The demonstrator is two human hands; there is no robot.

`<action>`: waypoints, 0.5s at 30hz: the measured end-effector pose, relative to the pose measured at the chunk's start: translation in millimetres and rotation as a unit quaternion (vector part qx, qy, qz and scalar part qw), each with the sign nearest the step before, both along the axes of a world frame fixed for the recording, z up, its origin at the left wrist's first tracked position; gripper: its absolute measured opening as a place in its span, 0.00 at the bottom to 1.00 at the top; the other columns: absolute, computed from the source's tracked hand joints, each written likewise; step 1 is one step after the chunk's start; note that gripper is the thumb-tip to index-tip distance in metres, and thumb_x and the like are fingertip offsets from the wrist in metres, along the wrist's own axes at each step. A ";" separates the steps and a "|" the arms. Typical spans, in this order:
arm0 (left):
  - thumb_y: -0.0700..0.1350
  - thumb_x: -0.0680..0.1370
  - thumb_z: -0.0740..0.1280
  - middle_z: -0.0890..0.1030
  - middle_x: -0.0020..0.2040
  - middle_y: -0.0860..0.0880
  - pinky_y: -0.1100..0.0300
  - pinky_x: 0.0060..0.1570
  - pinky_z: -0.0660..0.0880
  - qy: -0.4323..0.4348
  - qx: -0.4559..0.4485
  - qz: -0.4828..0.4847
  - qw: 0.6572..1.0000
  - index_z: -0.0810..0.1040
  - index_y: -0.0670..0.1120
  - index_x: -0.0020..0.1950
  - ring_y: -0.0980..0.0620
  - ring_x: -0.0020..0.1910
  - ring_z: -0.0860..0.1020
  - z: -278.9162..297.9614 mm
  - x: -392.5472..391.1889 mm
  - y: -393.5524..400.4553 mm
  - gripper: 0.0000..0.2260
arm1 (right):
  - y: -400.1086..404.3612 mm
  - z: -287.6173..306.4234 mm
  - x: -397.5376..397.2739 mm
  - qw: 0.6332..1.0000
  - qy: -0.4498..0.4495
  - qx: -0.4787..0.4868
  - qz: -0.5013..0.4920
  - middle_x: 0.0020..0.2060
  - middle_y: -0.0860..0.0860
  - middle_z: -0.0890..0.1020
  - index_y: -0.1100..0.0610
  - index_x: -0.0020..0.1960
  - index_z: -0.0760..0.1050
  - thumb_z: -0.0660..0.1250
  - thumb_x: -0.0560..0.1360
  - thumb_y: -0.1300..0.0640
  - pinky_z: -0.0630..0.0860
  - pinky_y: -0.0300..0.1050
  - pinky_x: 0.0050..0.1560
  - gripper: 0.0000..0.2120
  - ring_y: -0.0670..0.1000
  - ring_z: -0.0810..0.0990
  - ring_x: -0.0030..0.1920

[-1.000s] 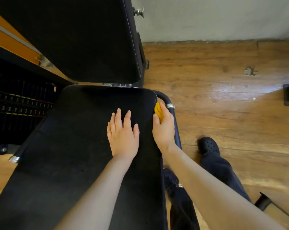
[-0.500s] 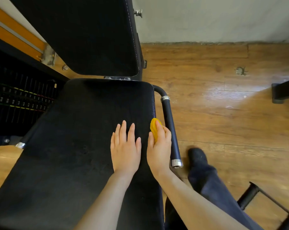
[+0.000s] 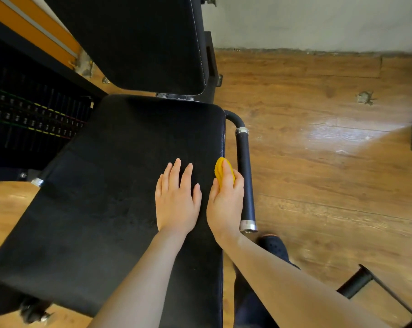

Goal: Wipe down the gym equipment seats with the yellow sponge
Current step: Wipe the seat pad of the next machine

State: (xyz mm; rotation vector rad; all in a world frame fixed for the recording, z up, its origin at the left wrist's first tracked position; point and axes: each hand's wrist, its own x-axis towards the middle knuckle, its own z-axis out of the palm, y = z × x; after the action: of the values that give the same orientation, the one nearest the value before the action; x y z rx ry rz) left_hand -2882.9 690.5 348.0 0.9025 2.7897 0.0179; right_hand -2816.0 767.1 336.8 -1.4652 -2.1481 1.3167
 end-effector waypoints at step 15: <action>0.52 0.80 0.56 0.64 0.75 0.44 0.46 0.72 0.59 0.005 0.022 0.001 1.000 0.66 0.47 0.74 0.45 0.76 0.59 -3.3 -0.8 -1.1 0.23 | -1.0 -7.6 0.1 0.999 0.036 -0.008 -0.006 0.68 0.52 0.68 0.53 0.74 0.62 0.59 0.81 0.57 0.71 0.44 0.66 0.22 0.48 0.69 0.67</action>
State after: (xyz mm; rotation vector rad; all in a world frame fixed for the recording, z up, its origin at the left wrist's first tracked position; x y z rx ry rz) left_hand -2883.7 689.4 344.7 0.9109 2.8098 0.0758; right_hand -2815.9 766.2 329.2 -1.4117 -2.0854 1.3642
